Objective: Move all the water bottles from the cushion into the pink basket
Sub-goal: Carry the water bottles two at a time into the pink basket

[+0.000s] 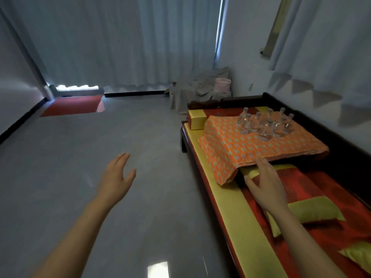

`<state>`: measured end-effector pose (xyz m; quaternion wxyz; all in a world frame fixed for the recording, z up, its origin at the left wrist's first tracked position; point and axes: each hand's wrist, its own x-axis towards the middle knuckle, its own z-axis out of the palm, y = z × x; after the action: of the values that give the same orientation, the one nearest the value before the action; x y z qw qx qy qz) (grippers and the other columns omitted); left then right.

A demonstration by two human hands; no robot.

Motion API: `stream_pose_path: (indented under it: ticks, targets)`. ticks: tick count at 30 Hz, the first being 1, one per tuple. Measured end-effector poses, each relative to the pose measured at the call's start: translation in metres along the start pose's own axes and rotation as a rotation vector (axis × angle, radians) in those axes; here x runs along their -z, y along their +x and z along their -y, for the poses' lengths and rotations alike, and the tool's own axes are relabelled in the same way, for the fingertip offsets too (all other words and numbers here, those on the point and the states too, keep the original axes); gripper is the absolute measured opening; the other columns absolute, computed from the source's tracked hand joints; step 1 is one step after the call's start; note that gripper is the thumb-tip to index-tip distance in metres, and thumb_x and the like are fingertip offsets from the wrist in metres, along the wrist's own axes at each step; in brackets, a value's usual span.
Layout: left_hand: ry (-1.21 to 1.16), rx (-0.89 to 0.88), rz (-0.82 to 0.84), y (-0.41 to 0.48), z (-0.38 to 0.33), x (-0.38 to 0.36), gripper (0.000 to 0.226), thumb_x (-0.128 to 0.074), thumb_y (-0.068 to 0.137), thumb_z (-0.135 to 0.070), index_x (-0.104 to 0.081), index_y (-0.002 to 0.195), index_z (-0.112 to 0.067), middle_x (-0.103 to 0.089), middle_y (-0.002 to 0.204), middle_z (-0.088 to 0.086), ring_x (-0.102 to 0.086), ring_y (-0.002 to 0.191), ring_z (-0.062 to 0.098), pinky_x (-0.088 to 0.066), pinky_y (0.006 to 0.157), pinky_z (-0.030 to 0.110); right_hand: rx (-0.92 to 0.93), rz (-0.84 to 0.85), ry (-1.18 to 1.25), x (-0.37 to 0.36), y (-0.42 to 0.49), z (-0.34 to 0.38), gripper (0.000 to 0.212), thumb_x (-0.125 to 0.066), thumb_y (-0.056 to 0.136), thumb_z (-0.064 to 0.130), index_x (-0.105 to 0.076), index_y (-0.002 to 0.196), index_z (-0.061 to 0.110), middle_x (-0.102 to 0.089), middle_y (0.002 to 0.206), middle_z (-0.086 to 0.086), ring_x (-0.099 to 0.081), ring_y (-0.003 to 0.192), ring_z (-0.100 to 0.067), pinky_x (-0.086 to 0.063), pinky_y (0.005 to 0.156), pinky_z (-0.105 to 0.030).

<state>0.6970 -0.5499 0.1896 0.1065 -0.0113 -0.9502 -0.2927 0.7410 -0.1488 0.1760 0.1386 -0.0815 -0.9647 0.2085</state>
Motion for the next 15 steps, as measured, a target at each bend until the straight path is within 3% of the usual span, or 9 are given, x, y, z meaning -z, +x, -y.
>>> stream_pose_path:
  ticks: [6, 15]
  targets:
    - [-0.024, -0.167, 0.103, 0.180, 0.004, -0.037, 0.054, -0.062, 0.090, -0.015, -0.045, 0.139, -0.003, -0.044, 0.146, 0.018, -0.038, 0.137, 0.034, -0.026, 0.113, 0.043, -0.171, -0.061, 0.018, -0.035, 0.094, 0.017, 0.066, -0.059, 0.090, 0.033, -0.032, 0.147, 0.014, -0.034, 0.154, -0.006, -0.025, 0.144, -0.022, -0.029, 0.114, -0.042]
    - [-0.104, -0.472, 0.285, 0.386, -0.090, -0.165, 0.053, -0.064, 0.088, -0.014, -0.047, 0.137, -0.001, -0.049, 0.142, 0.019, -0.043, 0.132, 0.034, -0.031, 0.110, 0.041, -0.396, -0.223, -0.016, -0.049, 0.214, -0.027, 0.064, -0.063, 0.088, 0.028, -0.037, 0.144, 0.012, -0.040, 0.150, -0.007, -0.032, 0.141, -0.025, -0.028, 0.115, -0.039]
